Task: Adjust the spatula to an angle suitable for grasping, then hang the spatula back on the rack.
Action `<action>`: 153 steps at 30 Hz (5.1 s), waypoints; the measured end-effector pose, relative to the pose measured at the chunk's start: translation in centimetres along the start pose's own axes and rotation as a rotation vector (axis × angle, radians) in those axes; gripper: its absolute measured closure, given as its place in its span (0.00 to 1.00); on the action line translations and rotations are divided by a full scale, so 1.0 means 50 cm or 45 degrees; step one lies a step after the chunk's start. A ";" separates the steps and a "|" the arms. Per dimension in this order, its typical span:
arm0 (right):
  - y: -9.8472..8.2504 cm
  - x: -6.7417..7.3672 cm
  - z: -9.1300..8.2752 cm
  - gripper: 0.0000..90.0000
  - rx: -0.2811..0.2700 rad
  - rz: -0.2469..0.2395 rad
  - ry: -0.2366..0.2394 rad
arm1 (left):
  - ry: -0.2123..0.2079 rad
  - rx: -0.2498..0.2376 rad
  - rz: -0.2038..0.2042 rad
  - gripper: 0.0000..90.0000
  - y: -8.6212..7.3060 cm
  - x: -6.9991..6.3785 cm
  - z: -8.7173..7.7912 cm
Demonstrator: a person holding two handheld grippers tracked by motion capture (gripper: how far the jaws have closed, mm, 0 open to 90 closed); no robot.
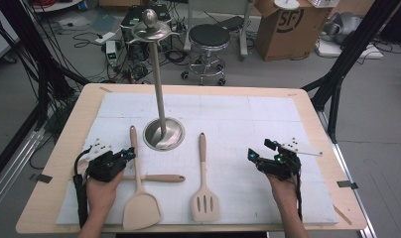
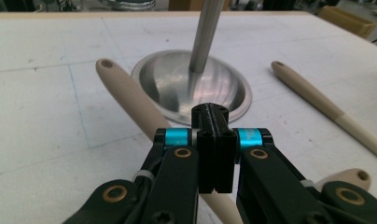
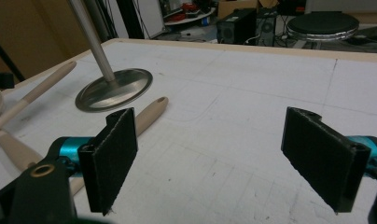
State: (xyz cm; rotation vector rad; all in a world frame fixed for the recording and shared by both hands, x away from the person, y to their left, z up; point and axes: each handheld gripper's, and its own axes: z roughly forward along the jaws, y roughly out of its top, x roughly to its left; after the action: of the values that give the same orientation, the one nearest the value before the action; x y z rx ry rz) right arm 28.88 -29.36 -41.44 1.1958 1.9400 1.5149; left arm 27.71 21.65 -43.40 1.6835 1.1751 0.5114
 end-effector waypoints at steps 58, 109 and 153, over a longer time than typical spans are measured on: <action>-0.004 0.005 -0.010 0.20 0.019 -0.013 -0.010 | -0.133 0.222 -0.175 0.76 0.002 -0.011 0.023; -0.008 -0.001 -0.011 0.20 0.040 -0.012 -0.038 | 0.174 0.424 0.058 0.81 -0.020 -0.098 0.073; -0.009 -0.003 -0.012 0.20 0.049 -0.022 -0.054 | -0.011 -0.107 0.042 0.87 0.057 -0.069 -0.041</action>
State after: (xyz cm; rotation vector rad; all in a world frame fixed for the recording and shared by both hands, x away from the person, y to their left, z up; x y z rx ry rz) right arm 28.36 -29.87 -41.68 1.2138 1.9550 1.4384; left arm 25.94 19.44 -39.37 1.6335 1.1067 0.5661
